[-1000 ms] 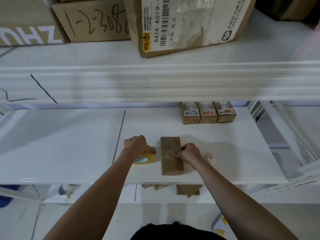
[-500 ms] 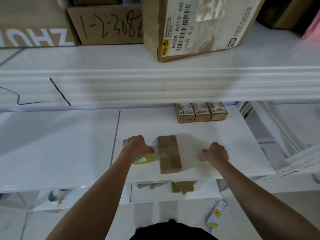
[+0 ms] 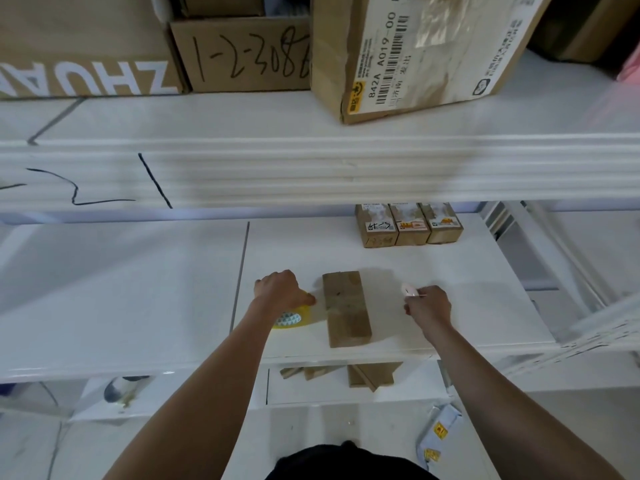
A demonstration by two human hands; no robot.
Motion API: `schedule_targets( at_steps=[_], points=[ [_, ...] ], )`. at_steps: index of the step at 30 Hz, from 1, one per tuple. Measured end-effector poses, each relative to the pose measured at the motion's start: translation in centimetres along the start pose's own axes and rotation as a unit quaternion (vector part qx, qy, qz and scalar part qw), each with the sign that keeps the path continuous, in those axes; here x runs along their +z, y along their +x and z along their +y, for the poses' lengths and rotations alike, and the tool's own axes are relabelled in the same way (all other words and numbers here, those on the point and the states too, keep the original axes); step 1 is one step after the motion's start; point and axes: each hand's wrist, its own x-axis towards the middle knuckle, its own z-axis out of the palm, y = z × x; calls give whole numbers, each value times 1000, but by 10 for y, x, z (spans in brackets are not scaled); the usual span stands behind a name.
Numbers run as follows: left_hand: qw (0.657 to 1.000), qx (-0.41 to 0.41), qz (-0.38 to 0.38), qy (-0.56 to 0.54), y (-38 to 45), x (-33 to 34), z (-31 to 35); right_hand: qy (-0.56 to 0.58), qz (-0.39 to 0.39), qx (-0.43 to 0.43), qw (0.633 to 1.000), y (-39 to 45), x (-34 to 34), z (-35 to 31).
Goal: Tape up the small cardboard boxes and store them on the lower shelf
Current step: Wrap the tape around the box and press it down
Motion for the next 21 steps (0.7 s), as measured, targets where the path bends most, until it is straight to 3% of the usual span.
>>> schedule_targets(
  at_steps=[3,5,10,21],
  points=[
    [1000,2,3,0,-1,0,-1,206,-103,21,973,-15,10,-12],
    [1000,3,6,-1,-1,0,-1,284,-148,37,947,-24,15,-19],
    [1000,-1,17,-9,-2,1,-2,288,-180,13,940,-36,23,-27],
    [999,-2,21,-27,-6,2,-2,204,-115,-37,971,-36,45,-25]
  ],
)
